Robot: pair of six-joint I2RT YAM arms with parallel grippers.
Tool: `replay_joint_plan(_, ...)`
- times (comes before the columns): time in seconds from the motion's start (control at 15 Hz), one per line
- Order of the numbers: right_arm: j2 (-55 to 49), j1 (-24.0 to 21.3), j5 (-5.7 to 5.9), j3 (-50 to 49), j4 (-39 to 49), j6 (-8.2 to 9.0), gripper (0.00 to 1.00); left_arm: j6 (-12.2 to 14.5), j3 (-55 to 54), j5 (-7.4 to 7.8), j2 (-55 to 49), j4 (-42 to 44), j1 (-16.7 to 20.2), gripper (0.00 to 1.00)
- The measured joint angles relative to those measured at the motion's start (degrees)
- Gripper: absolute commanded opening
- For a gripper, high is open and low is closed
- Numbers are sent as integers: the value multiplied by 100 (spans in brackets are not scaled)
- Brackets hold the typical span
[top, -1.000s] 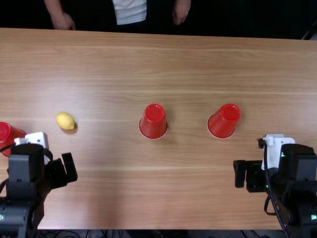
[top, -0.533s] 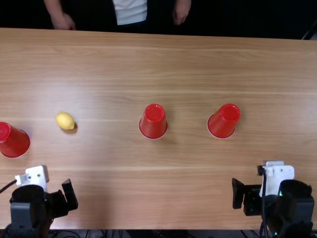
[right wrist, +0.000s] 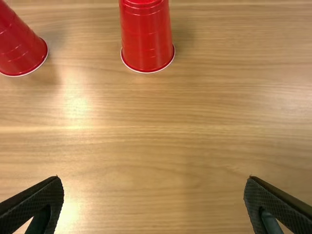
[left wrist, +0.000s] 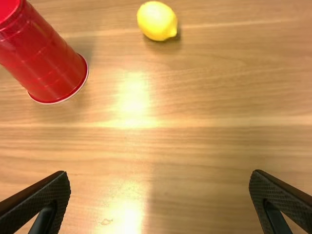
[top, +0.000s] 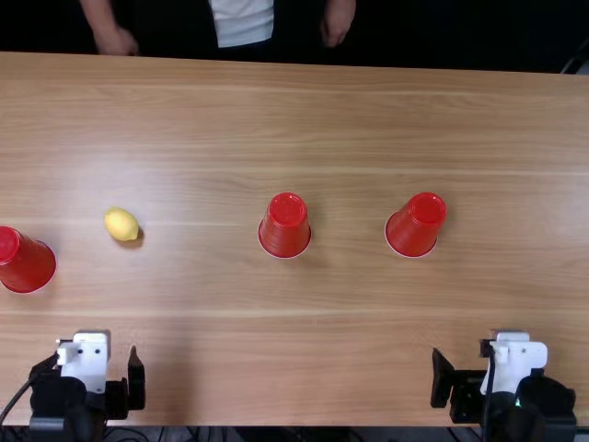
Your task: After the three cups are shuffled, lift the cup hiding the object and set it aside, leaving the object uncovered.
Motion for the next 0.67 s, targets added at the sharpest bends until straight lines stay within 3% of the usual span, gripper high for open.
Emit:
replay_joint_plan(0.33,-1556,2,0,-623,1628,-20,100,146,-649,0,-826,1047,11,100)
replay_joint_plan(0.53,-1829,2,0,-1401,3303,-20,100,144,-1123,0,-1180,1851,11,100)
replay_joint_plan(0.67,-1941,2,-7,-2087,4494,-15,100,144,-1228,0,-1180,2839,11,100)
